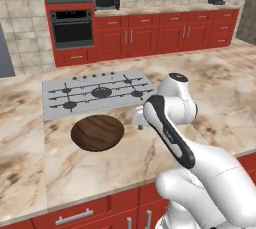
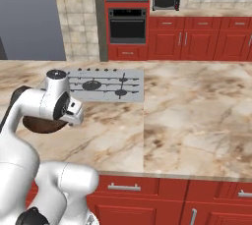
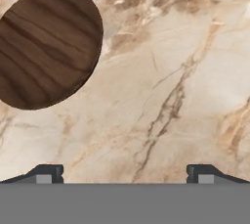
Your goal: Pick the cup and bowl from the counter and place them on the counter next to the sink.
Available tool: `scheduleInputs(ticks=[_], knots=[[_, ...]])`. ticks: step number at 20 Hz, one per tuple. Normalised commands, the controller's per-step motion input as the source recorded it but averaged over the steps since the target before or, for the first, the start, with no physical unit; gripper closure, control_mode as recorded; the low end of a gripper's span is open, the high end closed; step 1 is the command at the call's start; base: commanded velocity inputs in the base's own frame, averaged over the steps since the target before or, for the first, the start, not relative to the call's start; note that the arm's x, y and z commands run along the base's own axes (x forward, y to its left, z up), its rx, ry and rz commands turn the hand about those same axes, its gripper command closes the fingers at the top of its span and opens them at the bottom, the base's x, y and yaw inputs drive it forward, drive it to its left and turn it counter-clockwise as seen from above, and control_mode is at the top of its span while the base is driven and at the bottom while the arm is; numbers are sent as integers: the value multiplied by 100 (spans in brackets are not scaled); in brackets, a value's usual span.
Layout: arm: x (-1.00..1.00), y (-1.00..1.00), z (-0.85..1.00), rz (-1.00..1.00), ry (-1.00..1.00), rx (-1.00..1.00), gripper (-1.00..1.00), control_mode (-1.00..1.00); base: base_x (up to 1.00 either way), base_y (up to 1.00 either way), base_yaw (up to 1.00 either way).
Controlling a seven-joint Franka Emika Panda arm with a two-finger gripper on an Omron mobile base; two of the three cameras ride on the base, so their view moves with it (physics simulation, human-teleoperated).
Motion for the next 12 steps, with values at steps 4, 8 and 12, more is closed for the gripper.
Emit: scheduleInputs(ticks=[4,8,12], knots=[[39,29,0,-4,0,6,-100,-100,0,0,0],[50,34,0,-7,1,0,-100,-100,0,0,0],[64,31,-14,-10,3,0,-100,-100,0,0,0]])
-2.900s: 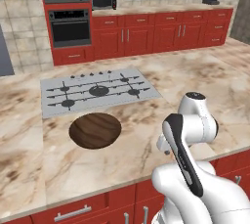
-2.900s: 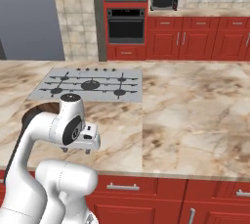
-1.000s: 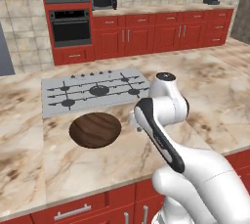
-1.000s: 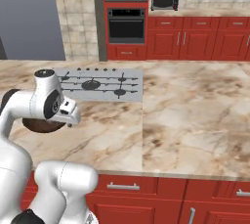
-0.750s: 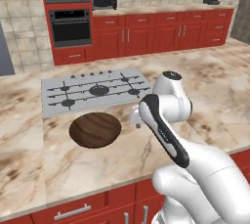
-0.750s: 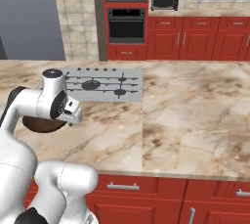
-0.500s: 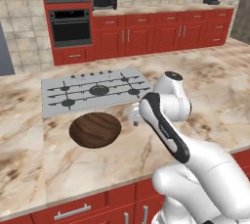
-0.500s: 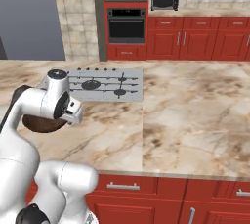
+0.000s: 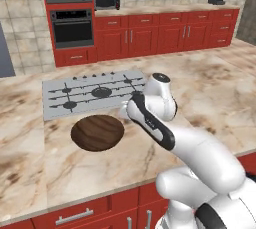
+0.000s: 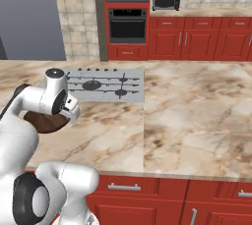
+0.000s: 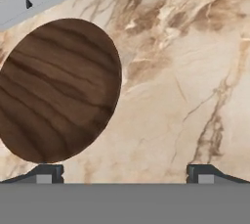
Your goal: Pick the cup and bowl from the counter and place them on the counter next to the sink.
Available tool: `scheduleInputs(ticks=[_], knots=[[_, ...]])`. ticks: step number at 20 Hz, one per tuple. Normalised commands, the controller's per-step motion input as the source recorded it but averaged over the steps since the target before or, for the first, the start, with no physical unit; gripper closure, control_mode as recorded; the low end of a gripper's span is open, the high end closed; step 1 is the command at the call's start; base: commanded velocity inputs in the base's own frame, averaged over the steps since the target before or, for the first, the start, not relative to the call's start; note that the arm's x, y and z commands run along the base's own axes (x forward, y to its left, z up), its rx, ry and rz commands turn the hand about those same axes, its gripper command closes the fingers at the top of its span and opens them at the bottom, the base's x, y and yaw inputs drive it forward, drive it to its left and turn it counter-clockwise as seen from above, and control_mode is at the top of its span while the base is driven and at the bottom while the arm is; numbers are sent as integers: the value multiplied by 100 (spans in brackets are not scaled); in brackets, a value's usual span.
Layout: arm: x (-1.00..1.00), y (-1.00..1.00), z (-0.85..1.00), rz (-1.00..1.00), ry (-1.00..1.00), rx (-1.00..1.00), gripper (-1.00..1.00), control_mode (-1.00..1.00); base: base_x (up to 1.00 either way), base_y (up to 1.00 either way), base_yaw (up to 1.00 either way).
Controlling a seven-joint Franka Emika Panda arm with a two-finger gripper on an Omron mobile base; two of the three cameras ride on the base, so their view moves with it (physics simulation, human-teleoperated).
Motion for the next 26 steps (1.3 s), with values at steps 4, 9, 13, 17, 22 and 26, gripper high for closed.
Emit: scheduleInputs(ticks=[4,9,13,17,22,26], knots=[[73,28,-24,-10,3,0,-100,-100,0,0,0],[75,20,-32,-9,0,0,-100,-100,0,0,0],[25,2,-49,-6,4,0,-100,-100,0,0,0],[24,0,-60,-3,1,0,-100,-100,0,0,0],[29,3,-40,-1,0,0,-100,-100,0,0,0],[30,12,-23,0,0,2,-100,-100,0,0,0]])
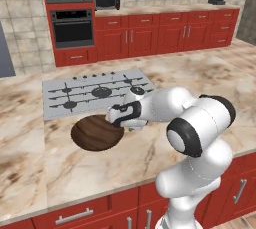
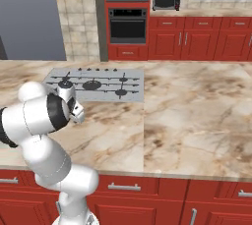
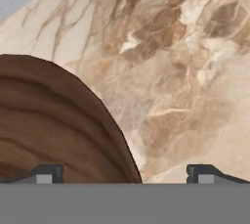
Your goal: Pick the cup and bowl from the counter and place them on the counter next to the sink.
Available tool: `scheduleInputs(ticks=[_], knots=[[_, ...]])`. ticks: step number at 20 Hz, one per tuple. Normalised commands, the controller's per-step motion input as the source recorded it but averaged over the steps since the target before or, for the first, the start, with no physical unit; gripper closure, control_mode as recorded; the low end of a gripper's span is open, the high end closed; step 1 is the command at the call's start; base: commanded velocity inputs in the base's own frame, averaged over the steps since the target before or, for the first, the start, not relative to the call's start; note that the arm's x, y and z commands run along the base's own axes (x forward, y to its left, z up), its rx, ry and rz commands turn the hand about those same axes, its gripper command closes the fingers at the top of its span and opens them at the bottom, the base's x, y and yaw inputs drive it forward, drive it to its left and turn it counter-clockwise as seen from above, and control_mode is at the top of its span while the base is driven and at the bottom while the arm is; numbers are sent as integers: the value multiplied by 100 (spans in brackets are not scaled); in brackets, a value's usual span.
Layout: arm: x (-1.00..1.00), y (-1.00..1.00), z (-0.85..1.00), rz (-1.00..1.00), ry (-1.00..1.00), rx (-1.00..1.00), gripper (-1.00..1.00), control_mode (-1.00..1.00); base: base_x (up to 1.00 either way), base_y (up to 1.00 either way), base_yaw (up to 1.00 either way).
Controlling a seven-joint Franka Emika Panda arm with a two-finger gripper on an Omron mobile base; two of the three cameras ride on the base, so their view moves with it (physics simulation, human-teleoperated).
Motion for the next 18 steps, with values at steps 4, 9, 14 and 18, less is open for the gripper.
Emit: scheduleInputs(ticks=[4,9,14,18], knots=[[26,14,-24,0,1,2,-100,-100,0,0,0],[17,10,-35,0,3,2,-100,-100,0,0,0],[2,2,-24,0,1,2,-100,-100,0,0,0],[0,12,-3,0,0,0,-100,-100,0,0,0]])
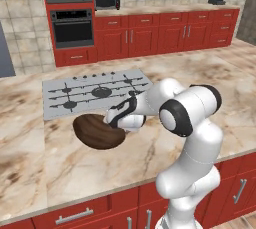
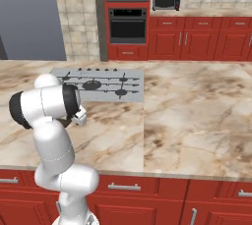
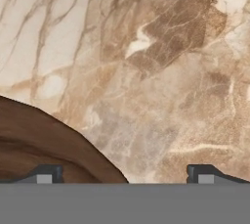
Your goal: Pick the cup and bowl from the counter and place them on the counter next to the sink.
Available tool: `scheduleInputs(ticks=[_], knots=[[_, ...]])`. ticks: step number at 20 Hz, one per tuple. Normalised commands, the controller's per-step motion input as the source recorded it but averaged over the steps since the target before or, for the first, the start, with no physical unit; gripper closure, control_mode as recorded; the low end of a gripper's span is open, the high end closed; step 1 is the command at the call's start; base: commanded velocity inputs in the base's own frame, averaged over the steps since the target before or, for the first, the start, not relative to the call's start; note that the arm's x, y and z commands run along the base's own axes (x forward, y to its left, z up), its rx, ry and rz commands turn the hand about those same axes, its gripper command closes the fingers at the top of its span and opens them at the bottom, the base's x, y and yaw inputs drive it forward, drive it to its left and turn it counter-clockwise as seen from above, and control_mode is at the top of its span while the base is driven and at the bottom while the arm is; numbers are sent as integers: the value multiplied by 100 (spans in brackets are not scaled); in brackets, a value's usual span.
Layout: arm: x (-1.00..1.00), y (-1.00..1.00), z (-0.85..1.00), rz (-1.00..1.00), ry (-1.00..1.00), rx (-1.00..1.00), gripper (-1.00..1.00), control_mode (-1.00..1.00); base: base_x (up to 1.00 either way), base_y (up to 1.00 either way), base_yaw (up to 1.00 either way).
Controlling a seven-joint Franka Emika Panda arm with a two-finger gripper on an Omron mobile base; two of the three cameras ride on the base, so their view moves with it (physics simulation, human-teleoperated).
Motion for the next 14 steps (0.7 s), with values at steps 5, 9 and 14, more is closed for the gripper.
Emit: scheduleInputs(ticks=[5,9,14], knots=[[-1,14,0,0,0,0,-100,-100,0,0,0],[0,1,0,0,0,0,-100,-100,0,0,0],[0,0,0,0,0,0,100,-100,0,0,0]])
